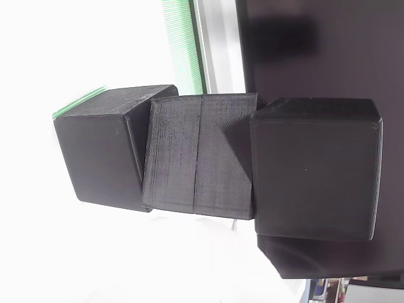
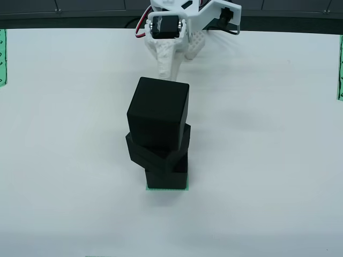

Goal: Stack 3 Blocks on the chosen place.

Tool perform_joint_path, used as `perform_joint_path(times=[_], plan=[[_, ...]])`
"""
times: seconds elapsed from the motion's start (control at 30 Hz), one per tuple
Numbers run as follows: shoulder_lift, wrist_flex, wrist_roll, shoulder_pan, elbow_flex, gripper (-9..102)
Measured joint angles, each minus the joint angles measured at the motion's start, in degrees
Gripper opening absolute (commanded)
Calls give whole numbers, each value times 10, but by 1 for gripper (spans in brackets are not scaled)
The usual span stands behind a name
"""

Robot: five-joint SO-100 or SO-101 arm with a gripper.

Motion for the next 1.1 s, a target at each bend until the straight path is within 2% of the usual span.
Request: perform_joint_path(times=[1.1], plan=[[0,7,-25,5,0,0]])
